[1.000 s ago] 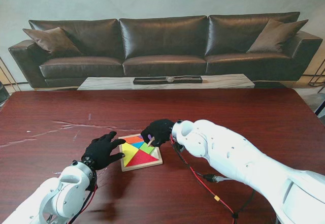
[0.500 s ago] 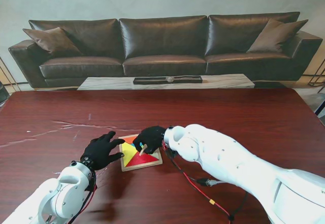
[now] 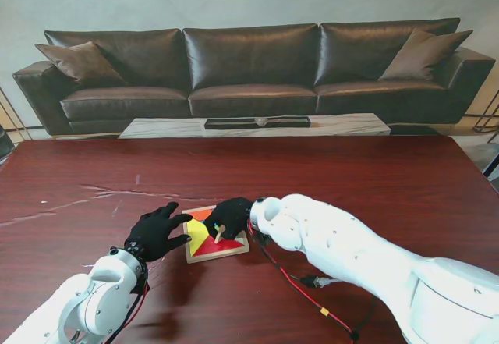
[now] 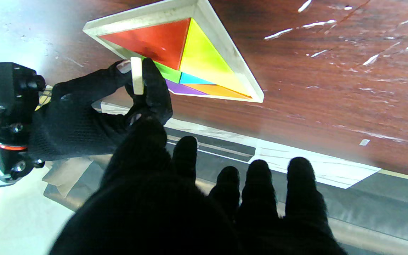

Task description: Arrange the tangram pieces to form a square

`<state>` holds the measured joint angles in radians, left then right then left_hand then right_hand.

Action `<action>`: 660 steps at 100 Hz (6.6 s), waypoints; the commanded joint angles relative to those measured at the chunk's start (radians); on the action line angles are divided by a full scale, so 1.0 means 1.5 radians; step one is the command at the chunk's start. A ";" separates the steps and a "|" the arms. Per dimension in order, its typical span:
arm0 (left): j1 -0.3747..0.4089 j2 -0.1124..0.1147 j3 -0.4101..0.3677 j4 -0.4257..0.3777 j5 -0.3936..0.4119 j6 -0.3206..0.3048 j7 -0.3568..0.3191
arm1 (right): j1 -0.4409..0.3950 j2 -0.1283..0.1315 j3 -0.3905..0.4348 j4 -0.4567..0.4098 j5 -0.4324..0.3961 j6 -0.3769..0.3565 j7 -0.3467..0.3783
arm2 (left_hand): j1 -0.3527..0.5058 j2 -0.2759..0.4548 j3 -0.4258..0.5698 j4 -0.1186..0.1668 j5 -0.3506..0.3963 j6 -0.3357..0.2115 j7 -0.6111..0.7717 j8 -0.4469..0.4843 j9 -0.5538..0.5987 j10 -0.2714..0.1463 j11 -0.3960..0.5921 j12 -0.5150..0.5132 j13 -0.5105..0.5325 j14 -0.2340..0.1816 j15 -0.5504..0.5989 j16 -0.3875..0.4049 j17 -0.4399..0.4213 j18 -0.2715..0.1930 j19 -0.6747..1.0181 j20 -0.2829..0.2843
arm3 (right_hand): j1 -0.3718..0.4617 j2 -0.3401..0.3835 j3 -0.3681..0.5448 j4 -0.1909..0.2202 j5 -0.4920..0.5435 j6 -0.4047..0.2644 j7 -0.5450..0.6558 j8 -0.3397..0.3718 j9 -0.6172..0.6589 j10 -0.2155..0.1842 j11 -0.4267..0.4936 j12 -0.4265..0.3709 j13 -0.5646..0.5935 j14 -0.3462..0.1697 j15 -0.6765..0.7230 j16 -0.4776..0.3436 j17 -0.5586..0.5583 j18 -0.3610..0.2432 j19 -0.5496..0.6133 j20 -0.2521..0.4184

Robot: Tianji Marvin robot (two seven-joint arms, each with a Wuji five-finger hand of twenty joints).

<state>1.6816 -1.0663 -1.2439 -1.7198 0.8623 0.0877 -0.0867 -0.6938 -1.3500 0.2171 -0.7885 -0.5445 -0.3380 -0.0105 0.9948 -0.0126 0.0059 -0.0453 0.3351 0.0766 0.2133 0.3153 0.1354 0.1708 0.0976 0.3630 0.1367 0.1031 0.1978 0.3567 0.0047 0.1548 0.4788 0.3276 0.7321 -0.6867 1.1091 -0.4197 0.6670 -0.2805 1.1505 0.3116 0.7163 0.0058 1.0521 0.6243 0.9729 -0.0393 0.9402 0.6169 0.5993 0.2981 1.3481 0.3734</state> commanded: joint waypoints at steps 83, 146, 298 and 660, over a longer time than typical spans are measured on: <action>0.004 0.000 -0.001 -0.011 0.003 0.000 -0.005 | 0.005 -0.020 -0.029 0.026 -0.040 -0.007 -0.039 | 0.005 0.017 -0.009 0.025 0.004 -0.004 -0.007 0.006 -0.001 -0.017 -0.001 -0.005 0.000 -0.011 -0.014 0.000 -0.006 0.002 -0.015 0.000 | 0.067 -0.013 0.027 0.040 0.080 -0.065 -0.038 -0.058 -0.125 -0.015 -0.026 -0.060 -0.214 -0.022 -0.010 -0.066 -0.213 -0.050 0.028 0.121; 0.007 0.000 -0.003 -0.012 0.005 -0.001 -0.004 | 0.006 -0.014 -0.033 0.011 -0.064 0.001 -0.053 | 0.004 0.022 -0.007 0.025 0.005 -0.004 -0.009 0.007 -0.001 -0.016 -0.002 -0.004 0.001 -0.011 -0.015 0.000 -0.005 0.003 -0.018 0.001 | 0.031 0.061 0.019 0.077 0.027 -0.097 -0.062 -0.048 -0.142 -0.048 -0.091 -0.106 -0.272 -0.061 -0.083 -0.084 -0.302 -0.104 0.014 0.135; 0.006 0.000 0.000 -0.016 0.005 0.002 -0.004 | -0.009 0.008 -0.022 -0.011 -0.105 -0.009 -0.106 | 0.005 0.027 -0.009 0.025 0.006 -0.005 -0.009 0.008 -0.002 -0.017 -0.003 -0.004 0.001 -0.012 -0.017 0.000 -0.004 0.007 -0.021 0.005 | -0.053 0.076 0.012 0.075 -0.035 -0.149 -0.127 -0.073 -0.111 -0.085 -0.251 -0.180 -0.288 -0.081 -0.261 -0.166 -0.338 -0.075 -0.058 0.054; -0.011 0.001 0.014 -0.006 -0.009 0.005 -0.017 | -0.073 0.119 0.079 -0.158 -0.161 0.088 -0.029 | 0.005 0.029 -0.009 0.025 0.007 -0.003 -0.009 0.008 -0.003 -0.018 -0.006 -0.004 -0.001 -0.013 -0.019 0.000 -0.005 0.005 -0.026 0.007 | -0.054 0.211 -0.061 0.085 -0.122 0.041 -0.165 -0.101 -0.267 0.014 -0.026 -0.045 -0.394 -0.064 0.013 -0.030 -0.400 -0.092 -0.061 0.045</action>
<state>1.6664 -1.0655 -1.2256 -1.7274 0.8521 0.0936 -0.1114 -0.7912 -1.1795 0.3240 -0.9966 -0.7755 -0.2127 -0.0514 0.9934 -0.0118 0.0061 -0.0453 0.3386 0.0764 0.2129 0.3153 0.1354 0.1708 0.0978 0.3630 0.1367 0.1023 0.1906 0.3567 0.0037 0.1552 0.4516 0.3276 0.6407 -0.3726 1.0317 -0.2703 0.4717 -0.1939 0.8857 0.1702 0.3446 0.0281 1.0220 0.5632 0.4082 -0.1025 0.9750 0.5894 0.0226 0.1645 1.2598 0.4560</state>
